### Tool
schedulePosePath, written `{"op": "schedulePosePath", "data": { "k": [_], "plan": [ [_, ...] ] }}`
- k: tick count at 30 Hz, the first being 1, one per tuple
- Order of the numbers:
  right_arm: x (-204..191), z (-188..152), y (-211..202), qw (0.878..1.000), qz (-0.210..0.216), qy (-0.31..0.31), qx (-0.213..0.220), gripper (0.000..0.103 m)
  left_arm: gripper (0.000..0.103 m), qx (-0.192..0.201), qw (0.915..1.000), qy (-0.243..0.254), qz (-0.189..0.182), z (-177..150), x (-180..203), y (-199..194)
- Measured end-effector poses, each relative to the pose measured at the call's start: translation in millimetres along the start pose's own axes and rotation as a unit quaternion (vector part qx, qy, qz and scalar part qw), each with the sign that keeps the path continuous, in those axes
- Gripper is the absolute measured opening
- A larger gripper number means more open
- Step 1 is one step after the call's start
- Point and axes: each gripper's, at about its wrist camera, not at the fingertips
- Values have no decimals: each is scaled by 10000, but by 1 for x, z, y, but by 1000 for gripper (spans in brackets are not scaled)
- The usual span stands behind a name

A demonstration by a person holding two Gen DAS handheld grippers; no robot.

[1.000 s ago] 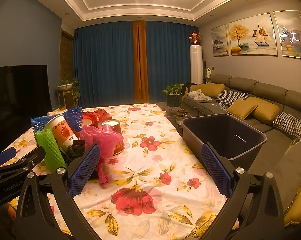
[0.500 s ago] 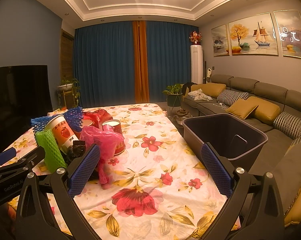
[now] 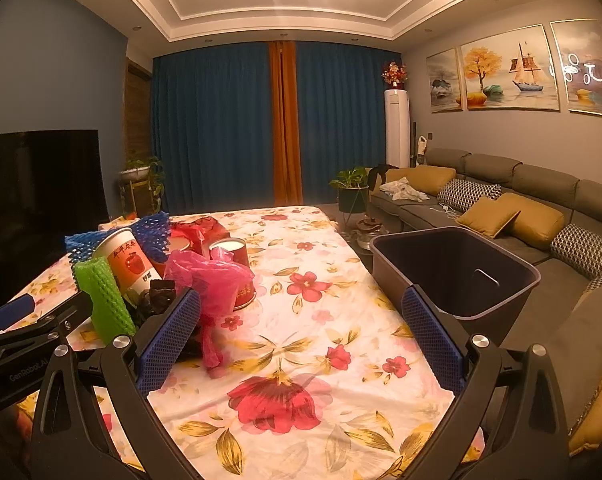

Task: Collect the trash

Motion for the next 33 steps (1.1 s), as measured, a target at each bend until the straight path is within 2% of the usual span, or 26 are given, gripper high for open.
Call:
{"op": "schedulePosePath", "data": {
  "k": [6,14,21,25,28,32,33],
  "plan": [
    [1,-3,3,10000,40,1,-16,98,97,38,10000,-23,39,-2,-10,-1],
    [-4,-8,17,9997,255,13,-48,98,97,152,9996,-156,204,-6,-43,1],
    [-17,-7,34,9989,468,33,-58,98,97,151,9998,-148,6,0,-48,24],
    [-24,-6,45,9981,607,49,-99,97,89,26,9996,-175,-199,5,-49,48],
    [-29,-6,54,9972,726,60,-191,92,83,-129,9990,-250,-350,6,-52,64],
    [-38,-8,61,9958,887,-12,-246,91,72,-291,9982,-237,-459,3,-53,79],
    [-40,-9,62,9954,925,-32,-250,90,66,-305,9980,-227,-497,2,-52,80]
  ]
}}
Point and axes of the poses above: each gripper's, at about its wrist camera, not at the fingertips, and y roughly the way its jaws point, x to its right, z to its top, and after that the axes turned 4 degrees about -z, right-handed
